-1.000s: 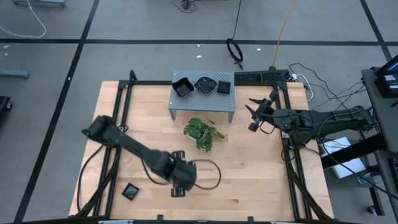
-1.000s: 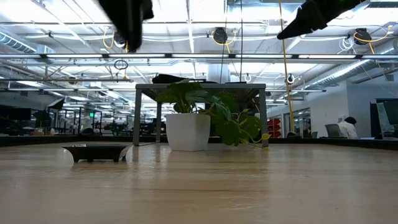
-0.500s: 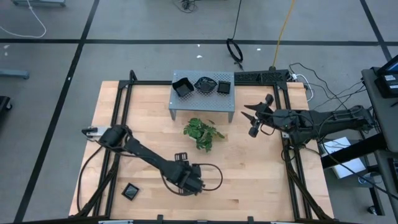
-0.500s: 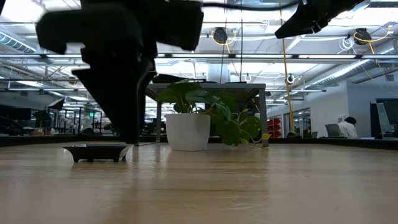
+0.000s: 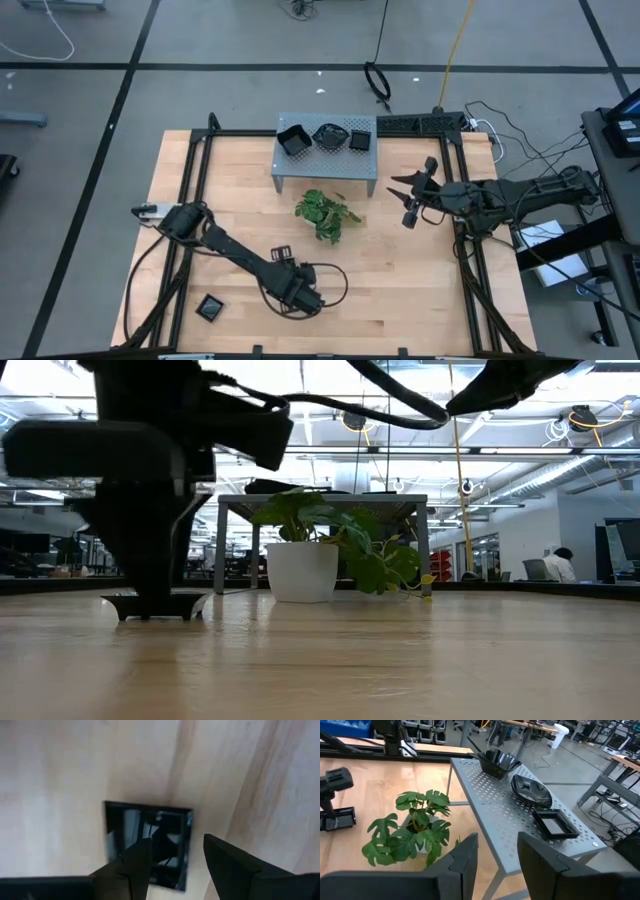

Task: Pick & Place Mini shaped plates
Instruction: Stack the square plate on top of the stacked square plates on the shelf

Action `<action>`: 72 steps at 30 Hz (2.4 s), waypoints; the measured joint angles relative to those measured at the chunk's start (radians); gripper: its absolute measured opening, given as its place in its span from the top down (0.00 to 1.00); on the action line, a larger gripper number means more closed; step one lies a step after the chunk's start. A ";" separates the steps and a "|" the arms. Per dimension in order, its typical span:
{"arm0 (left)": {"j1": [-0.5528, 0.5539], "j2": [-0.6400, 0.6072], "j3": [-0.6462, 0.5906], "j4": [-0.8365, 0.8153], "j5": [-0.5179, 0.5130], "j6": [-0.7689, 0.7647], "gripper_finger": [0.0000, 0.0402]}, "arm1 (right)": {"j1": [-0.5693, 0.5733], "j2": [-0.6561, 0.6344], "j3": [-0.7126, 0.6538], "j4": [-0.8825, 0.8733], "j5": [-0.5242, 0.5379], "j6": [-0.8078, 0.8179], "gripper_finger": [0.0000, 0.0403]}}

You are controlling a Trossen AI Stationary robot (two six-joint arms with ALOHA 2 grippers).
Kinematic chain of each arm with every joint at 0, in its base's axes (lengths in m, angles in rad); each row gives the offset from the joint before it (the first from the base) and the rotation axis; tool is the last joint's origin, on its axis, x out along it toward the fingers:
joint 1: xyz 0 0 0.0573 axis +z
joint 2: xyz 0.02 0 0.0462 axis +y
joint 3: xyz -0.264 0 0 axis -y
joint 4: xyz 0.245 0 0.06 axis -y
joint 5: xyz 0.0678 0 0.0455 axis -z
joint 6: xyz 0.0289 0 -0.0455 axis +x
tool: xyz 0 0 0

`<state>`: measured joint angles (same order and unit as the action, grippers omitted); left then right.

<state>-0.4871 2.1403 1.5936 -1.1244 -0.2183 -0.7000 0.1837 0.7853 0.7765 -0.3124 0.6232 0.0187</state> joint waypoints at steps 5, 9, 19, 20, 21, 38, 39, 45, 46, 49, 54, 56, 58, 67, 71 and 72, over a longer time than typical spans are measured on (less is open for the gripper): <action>0.006 -0.005 -0.052 0.044 0.020 -0.059 0.55 | 0.014 0.000 0.000 -0.002 0.002 0.000 0.69; 0.011 -0.008 -0.074 0.081 0.056 -0.092 0.66 | 0.023 0.000 0.000 -0.003 0.003 0.000 0.69; 0.012 0.001 -0.036 0.249 0.088 0.047 0.96 | 0.028 0.000 0.000 -0.007 0.003 0.049 0.69; 0.012 0.004 -0.020 0.245 0.079 0.080 0.96 | 0.028 0.000 0.000 -0.007 0.003 0.049 0.69; 0.012 0.007 0.002 0.244 0.062 0.124 0.97 | 0.028 0.000 0.000 -0.007 0.003 0.049 0.69; 0.216 0.083 0.121 0.647 -0.116 0.774 0.96 | 0.086 0.001 0.000 -0.004 0.000 0.156 0.69; 0.230 0.089 0.121 0.650 -0.116 0.773 0.96 | 0.101 0.001 0.000 -0.004 -0.001 0.163 0.69; 0.270 0.103 0.121 0.657 -0.097 0.769 0.98 | 0.176 0.001 0.000 -0.006 -0.002 0.204 0.69; 0.274 0.103 0.121 0.659 -0.097 0.769 0.97 | 0.184 0.001 0.000 -0.006 -0.002 0.205 0.69; 0.280 0.102 0.122 0.659 -0.097 0.765 0.92 | 0.203 0.001 0.000 -0.006 0.000 0.205 0.69; 0.287 0.102 0.122 0.660 -0.097 0.666 0.82 | 0.226 0.001 0.000 -0.006 0.000 0.206 0.69; 0.287 0.102 0.122 0.666 -0.097 0.627 0.78 | 0.234 0.001 0.000 -0.006 0.000 0.206 0.69; 0.284 0.102 0.137 0.662 -0.097 0.593 0.74 | 0.244 0.001 0.000 -0.007 0.000 0.206 0.69; 0.238 0.092 0.344 0.494 -0.040 0.540 0.59 | 0.269 0.003 -0.052 -0.051 -0.104 0.250 0.69; 0.220 0.085 0.494 0.253 -0.041 0.589 0.58 | 0.269 0.022 -0.150 0.039 -0.106 0.307 0.69; 0.216 0.085 0.530 0.204 -0.041 0.589 0.58 | 0.270 0.032 -0.179 0.087 -0.116 0.310 0.69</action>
<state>-0.2711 2.2257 2.1233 -0.9205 -0.2593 -0.1109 0.4541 0.8169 0.5974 -0.2256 0.5073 0.3291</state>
